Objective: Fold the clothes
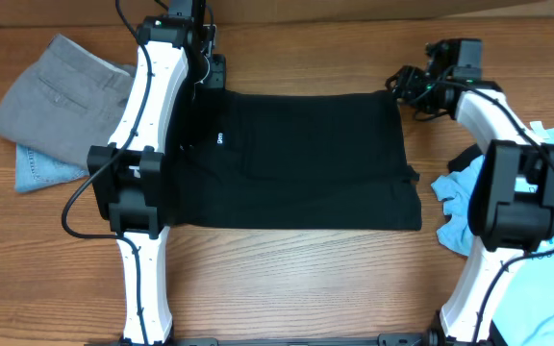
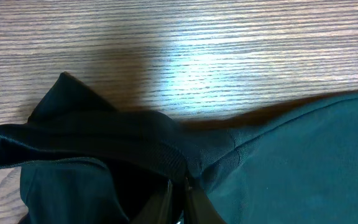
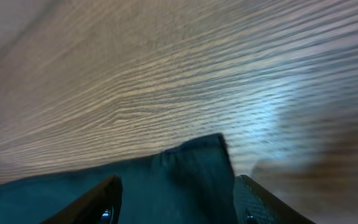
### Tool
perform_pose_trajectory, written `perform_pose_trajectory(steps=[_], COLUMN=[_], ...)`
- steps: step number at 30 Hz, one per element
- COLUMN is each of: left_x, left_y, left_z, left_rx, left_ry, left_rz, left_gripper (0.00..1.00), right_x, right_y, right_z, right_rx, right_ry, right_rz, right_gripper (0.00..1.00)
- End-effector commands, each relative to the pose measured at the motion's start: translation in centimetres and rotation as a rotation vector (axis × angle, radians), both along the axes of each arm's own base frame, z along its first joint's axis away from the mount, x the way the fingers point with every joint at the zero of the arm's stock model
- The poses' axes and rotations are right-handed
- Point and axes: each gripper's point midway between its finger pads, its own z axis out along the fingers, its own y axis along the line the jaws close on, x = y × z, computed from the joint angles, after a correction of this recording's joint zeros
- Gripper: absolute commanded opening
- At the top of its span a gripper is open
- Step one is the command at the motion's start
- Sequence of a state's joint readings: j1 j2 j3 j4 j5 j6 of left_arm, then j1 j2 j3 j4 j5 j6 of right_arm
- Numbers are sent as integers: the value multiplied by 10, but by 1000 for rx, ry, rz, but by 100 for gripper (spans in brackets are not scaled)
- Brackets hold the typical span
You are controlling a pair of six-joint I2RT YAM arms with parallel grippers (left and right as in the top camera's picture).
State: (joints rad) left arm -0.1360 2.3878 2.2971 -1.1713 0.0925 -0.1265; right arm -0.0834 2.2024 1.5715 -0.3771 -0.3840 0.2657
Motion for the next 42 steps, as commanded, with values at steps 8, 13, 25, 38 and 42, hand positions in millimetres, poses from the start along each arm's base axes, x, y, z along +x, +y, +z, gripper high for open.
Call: perform_pose_trajectory(steps=[8,13,25,38,42], left_x=[3,3,1,-7,-11], left_y=[-2,-2,-4,4,12], left_z=[9,9,9,8,13], left_rx=[9,8,-3,29,38], left_ry=[-23,-24,-18,14,25], left_rz=[-21,-21,-33,-31,-16], left_gripper=[9,9,9,7,6], right_x=[4,-1,0,7,0], right_y=[-7,5,14,-19,-18], right_z=[-41,-42,-47,22,40], right_rx=[-41,2,-29,-37,-51], right_ry=[42,60,74,-23,-29], right_rz=[-52,-16,-28,-83,-65], right_gripper=[61,60,30,18,19])
